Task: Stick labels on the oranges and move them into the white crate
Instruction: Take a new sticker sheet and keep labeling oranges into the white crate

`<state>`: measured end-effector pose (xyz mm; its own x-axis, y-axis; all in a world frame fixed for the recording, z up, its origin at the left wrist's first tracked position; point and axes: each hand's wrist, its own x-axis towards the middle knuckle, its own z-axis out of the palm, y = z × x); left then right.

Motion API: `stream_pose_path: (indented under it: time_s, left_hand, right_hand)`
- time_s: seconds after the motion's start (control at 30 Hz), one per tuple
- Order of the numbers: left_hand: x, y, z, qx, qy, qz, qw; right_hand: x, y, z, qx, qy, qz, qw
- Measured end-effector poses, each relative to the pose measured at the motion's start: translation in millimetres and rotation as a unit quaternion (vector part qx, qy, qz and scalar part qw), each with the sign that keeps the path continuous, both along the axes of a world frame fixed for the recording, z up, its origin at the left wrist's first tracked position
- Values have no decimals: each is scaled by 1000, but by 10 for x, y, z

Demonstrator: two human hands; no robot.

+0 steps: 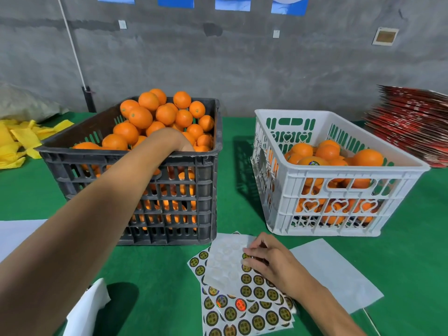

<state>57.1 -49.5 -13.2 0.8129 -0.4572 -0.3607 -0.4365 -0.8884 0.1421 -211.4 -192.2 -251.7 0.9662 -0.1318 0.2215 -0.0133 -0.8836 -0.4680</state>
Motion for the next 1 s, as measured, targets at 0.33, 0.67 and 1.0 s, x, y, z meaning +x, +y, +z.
stream_pose_path:
  time_s: [0.33, 0.67, 1.0]
  left_hand:
    - [47, 14, -27, -29, -8, 9, 999]
    - [29, 10, 4, -12, -3, 9, 1000]
    - [18, 23, -3, -6, -8, 14, 1000]
  right_hand:
    - [-32, 125, 75, -171, -43, 13, 984]
    - [-7, -4, -21, 0, -7, 5, 1000]
    - [11, -5, -100, 44, -34, 2, 998]
